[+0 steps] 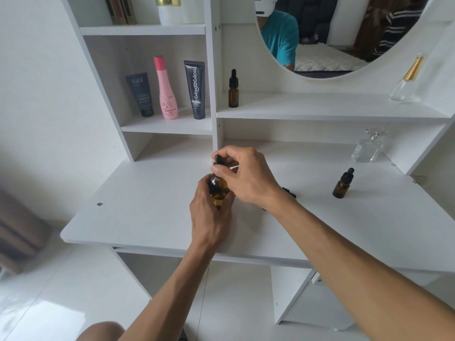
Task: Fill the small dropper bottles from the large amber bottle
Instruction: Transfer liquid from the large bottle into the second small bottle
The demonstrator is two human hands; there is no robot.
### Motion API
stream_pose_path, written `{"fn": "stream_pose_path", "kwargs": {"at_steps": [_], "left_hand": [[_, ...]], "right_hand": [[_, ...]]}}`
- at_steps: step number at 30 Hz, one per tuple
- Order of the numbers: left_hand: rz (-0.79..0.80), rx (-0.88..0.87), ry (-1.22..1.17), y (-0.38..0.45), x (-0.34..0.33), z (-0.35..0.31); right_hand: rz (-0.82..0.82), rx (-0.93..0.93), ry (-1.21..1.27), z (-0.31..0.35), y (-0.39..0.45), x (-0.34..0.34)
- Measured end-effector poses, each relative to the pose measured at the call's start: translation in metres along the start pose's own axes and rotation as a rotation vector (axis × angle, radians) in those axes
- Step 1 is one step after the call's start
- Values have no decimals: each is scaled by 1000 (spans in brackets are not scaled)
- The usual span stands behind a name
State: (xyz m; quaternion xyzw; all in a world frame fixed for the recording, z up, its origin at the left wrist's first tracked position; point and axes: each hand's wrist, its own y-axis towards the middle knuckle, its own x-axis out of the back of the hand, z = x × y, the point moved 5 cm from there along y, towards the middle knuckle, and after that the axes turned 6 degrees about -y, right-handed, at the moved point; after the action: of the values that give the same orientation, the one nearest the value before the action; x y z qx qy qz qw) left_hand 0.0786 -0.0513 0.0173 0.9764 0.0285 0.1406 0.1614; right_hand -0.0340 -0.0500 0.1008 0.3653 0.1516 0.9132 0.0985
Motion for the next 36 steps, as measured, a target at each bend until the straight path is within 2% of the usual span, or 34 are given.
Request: {"fn": "stream_pose_path", "kwargs": {"at_steps": [4,18,36], "left_hand": [[6,-1,-16,0,0,0],[-15,-14,-51,1,-2,5],[-10,-8,-49,1,-3,7]], "right_hand": [[5,-7,19,2,0,0],[-127,-6,213,10,6,11],[-201,105,80,23,10,21]]}}
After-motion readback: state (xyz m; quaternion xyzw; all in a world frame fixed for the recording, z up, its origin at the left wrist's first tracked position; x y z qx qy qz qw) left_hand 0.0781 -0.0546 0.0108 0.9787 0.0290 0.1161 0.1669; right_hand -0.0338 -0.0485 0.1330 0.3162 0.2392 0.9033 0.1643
